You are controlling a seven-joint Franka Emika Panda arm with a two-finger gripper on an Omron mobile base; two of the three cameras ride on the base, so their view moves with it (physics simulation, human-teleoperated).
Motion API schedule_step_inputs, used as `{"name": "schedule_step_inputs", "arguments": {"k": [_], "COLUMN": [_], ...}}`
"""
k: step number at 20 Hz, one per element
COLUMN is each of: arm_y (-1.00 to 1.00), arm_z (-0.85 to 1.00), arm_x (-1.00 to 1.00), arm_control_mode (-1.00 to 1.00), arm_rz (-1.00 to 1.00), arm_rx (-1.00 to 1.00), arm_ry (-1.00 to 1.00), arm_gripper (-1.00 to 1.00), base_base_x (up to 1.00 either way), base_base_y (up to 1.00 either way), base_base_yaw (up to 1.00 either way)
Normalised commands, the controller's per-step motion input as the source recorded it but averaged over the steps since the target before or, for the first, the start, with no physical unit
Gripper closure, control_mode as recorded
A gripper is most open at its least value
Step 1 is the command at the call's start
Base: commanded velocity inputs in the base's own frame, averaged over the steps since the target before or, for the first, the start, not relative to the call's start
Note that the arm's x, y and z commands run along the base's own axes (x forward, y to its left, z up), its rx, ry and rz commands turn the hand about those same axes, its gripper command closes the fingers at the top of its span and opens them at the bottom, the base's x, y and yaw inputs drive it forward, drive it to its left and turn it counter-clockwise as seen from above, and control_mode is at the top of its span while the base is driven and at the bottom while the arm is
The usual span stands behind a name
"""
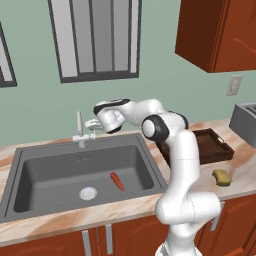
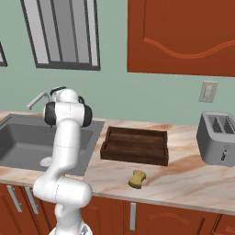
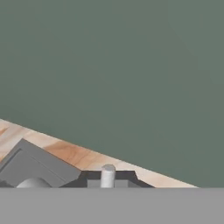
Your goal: Pick up all produce items and place them in the sink. Turn on the sink faucet to wash them. Then turn the sink off and put them in the tray.
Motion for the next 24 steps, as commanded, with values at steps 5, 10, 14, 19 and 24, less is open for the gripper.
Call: {"name": "schedule_step_inputs", "arguments": {"k": [5, 10, 14, 19, 24], "arm_y": [0.02, 0.00, 0.00, 0.00, 0.00], "arm_z": [0.00, 0.02, 0.17, 0.35, 0.42], "arm_x": [0.00, 0.00, 0.00, 0.00, -0.01], "arm_control_mode": [-1.00, -1.00, -1.00, -1.00, -1.00], "arm_rz": [0.07, 0.06, 0.05, 0.04, 0.03], "arm_rx": [0.00, 0.00, 0.00, 0.00, 0.00], "arm_ry": [0.00, -0.03, -0.03, -0.04, -0.02], "arm_gripper": [-1.00, -1.00, -1.00, -1.00, -1.00], "base_base_x": [0.00, 0.00, 0.00, 0.00, 0.00], "base_base_y": [0.00, 0.00, 0.00, 0.00, 0.00], "base_base_yaw": [0.00, 0.00, 0.00, 0.00, 0.00]}}
